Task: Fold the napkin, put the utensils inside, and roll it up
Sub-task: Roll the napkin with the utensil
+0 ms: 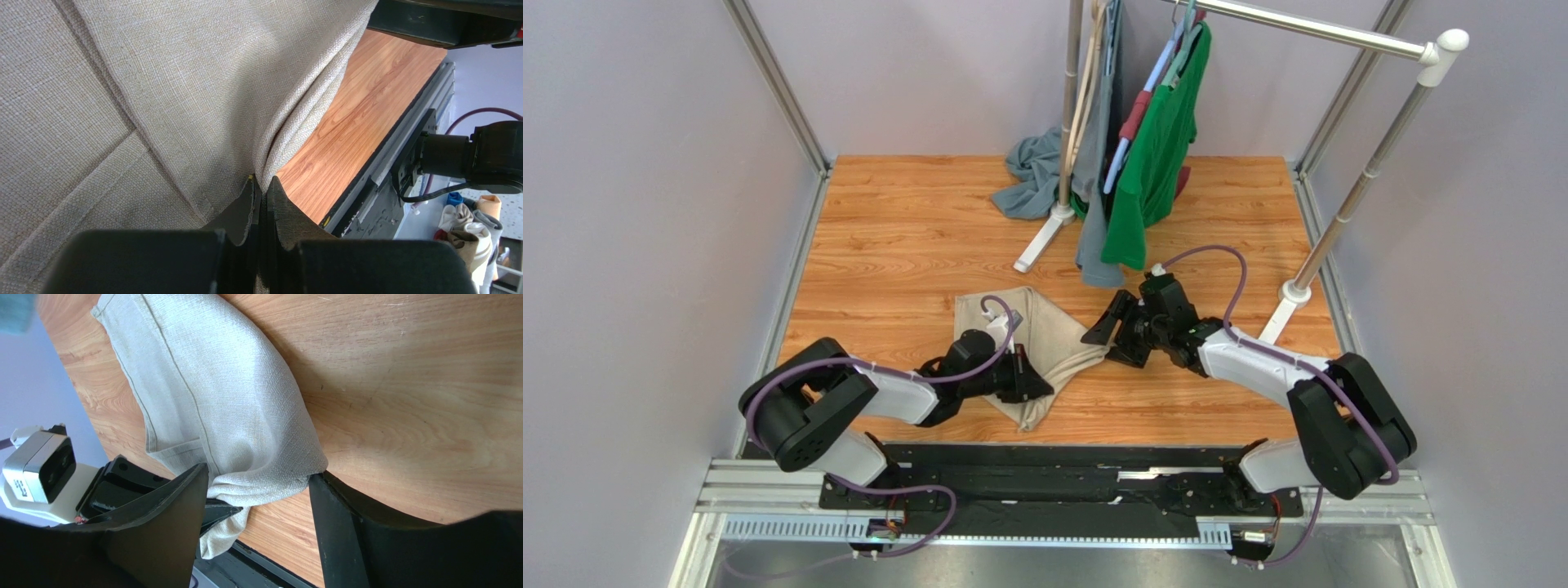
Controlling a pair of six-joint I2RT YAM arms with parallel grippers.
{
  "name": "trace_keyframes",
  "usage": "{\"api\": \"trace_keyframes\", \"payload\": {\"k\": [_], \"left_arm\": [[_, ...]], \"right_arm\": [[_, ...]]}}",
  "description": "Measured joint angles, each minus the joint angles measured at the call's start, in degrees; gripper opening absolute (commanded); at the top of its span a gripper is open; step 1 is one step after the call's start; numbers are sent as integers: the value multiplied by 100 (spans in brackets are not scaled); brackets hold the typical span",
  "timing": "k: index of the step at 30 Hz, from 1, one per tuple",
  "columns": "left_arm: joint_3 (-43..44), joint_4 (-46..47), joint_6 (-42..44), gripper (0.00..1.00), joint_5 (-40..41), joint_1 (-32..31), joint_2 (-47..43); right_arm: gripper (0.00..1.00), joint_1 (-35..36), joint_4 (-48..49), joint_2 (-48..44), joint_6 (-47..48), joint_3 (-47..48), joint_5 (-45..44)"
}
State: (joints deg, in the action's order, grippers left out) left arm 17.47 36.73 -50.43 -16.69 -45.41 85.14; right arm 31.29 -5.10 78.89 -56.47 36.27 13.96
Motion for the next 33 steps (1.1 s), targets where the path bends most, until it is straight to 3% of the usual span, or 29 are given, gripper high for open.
{"api": "trace_keyframes", "payload": {"k": [10,14,18,33], "left_arm": [[-98,131,-83,0,2,0,0],[-127,166,-94,0,2,0,-7],[-129,168,-94,0,-2,0,-7],[-136,293,-181,0,-37,0,15]], "right_arm": [[25,9,162,315,-79,103,0],[16,15,188,358,-98,138,0],[1,15,326,535,-138,249,9],[4,105,424,1504,-173,957,-129]]}}
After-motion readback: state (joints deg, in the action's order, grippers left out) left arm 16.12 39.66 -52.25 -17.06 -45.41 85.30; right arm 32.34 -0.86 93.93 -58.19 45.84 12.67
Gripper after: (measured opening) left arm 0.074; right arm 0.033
